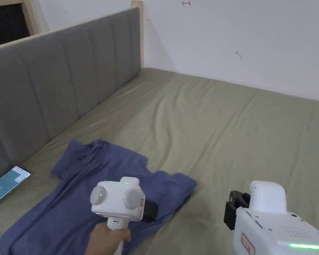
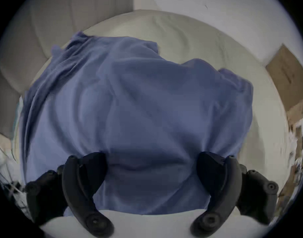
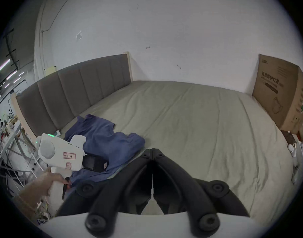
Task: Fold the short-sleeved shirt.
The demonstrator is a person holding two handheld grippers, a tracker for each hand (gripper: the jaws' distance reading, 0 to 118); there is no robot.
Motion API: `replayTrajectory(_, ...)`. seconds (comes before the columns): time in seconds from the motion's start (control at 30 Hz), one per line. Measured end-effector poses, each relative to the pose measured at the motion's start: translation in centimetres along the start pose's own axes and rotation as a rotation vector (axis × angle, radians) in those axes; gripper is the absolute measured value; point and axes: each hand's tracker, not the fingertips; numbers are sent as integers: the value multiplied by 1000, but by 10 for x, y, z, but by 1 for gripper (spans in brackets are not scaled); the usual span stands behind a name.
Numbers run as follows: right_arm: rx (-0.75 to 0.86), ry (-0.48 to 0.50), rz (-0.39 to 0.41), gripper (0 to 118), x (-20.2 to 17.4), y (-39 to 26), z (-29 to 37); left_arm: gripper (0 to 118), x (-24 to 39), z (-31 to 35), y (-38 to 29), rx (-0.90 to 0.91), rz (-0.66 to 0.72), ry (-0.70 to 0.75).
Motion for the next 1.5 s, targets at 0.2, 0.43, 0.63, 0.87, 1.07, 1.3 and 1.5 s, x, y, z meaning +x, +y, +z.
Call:
replayTrajectory(0.2,-5,-3,-62,0,13,-2,1,2,-28,14,4,24,126,91)
replayTrajectory(0.43,17,-28,-98,0,35,0,18,2,-40,47,21,18,236,-85)
replayTrajectory(0.63,74,-88,-197,0,75,6,43,2,-9,112,55,185,242,-284)
replayTrajectory(0.87,202,-242,-297,0,142,18,104,2,148,190,89,317,-47,-508)
replayTrajectory(1.07,319,-446,-379,0,212,18,181,3,304,242,60,305,-301,-844)
replayTrajectory(1.3,332,-613,-464,0,268,-11,232,2,427,188,-45,94,-503,-813)
replayTrajectory(1.5,259,-649,-488,0,284,-33,225,2,453,85,-142,-169,-689,-596)
